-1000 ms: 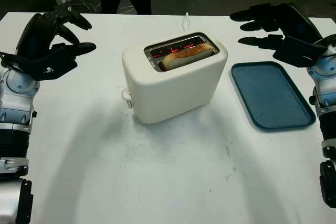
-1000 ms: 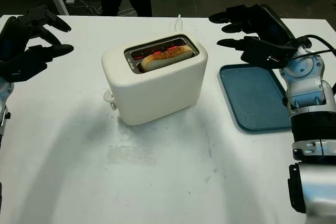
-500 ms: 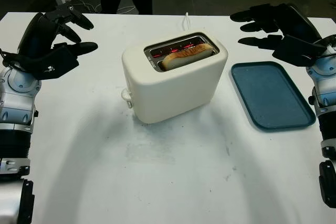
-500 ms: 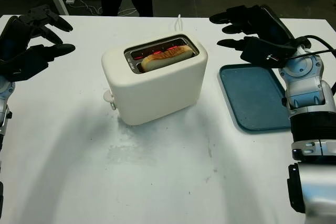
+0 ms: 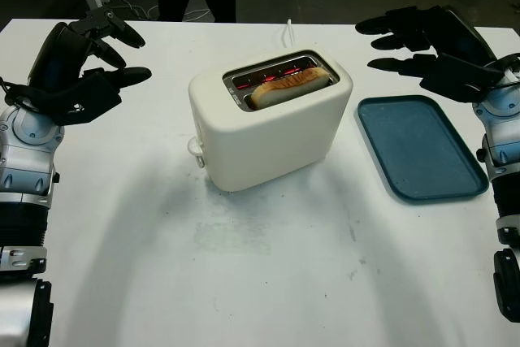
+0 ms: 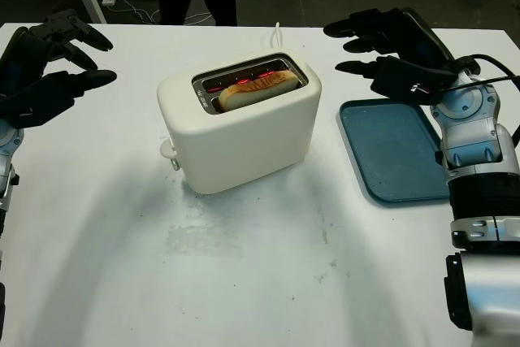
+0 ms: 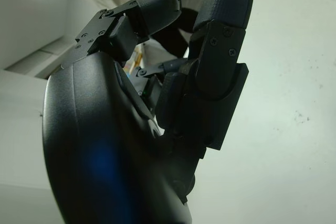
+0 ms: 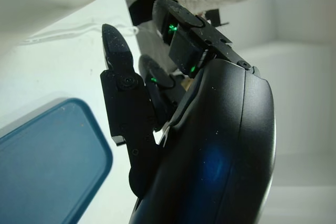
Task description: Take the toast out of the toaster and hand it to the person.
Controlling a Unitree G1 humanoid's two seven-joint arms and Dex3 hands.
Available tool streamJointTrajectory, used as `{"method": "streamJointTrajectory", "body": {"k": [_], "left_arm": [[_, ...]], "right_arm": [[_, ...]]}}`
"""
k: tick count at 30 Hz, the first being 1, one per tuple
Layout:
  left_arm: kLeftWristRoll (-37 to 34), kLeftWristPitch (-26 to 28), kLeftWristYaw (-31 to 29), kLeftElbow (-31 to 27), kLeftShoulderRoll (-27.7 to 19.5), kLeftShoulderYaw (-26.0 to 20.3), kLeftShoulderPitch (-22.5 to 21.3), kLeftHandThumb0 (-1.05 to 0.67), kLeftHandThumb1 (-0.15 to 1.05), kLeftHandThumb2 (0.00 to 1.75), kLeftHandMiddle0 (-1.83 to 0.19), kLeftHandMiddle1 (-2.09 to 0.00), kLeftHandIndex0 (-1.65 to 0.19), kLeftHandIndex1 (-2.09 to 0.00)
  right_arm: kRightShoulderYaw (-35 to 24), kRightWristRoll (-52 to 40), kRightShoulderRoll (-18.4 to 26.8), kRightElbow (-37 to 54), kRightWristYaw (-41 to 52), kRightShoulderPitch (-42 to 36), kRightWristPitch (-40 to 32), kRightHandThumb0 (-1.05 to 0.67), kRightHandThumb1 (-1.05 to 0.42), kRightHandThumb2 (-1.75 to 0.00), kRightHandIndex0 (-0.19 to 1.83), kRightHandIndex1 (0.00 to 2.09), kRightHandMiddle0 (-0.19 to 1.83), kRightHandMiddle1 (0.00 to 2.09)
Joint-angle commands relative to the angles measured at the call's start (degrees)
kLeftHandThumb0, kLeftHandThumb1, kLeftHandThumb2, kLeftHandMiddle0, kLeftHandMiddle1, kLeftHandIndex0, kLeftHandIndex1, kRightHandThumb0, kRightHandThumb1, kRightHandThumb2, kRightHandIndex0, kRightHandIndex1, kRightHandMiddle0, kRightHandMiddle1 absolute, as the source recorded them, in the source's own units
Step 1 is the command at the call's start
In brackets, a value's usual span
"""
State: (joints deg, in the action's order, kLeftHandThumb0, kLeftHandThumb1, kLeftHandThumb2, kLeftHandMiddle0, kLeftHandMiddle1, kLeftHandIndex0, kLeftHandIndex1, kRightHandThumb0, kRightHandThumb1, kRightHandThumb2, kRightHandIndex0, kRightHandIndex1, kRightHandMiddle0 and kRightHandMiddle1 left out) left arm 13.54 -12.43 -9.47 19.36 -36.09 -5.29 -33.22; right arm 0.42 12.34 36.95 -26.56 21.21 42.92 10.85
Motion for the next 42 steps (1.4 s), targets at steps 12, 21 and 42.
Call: {"method": "streamJointTrajectory", "body": {"k": [12, 21, 42], "left_arm": [[-0.1, -1.2, -0.5, 0.7, -0.1, 0.8, -0.6, -0.91, 0.92, 0.08, -0.50, -1.29, -0.41, -1.18], [-0.2, -2.2, -0.2, 1.0, 0.1, 0.6, -0.8, -0.90, 0.92, 0.08, -0.50, -1.30, -0.41, -1.19], [-0.9, -0.8, -1.3, 0.6, 0.7, 0.4, -0.5, -0.92, 0.92, 0.09, -0.47, -1.31, -0.39, -1.20]], "right_arm": [[0.5, -0.6, -0.5, -1.4, 0.6, 0.9, 1.0, -0.31, -0.91, 0.00, 0.78, 0.02, 0.73, 0.00], [0.2, -1.2, -1.2, -4.3, 0.5, 1.6, 3.7, -0.29, -0.91, 0.00, 0.79, 0.02, 0.74, 0.01], [1.1, 0.3, -0.5, -3.2, 0.2, 1.2, 2.9, -0.38, -0.92, -0.02, 0.79, 0.01, 0.73, 0.00]]}}
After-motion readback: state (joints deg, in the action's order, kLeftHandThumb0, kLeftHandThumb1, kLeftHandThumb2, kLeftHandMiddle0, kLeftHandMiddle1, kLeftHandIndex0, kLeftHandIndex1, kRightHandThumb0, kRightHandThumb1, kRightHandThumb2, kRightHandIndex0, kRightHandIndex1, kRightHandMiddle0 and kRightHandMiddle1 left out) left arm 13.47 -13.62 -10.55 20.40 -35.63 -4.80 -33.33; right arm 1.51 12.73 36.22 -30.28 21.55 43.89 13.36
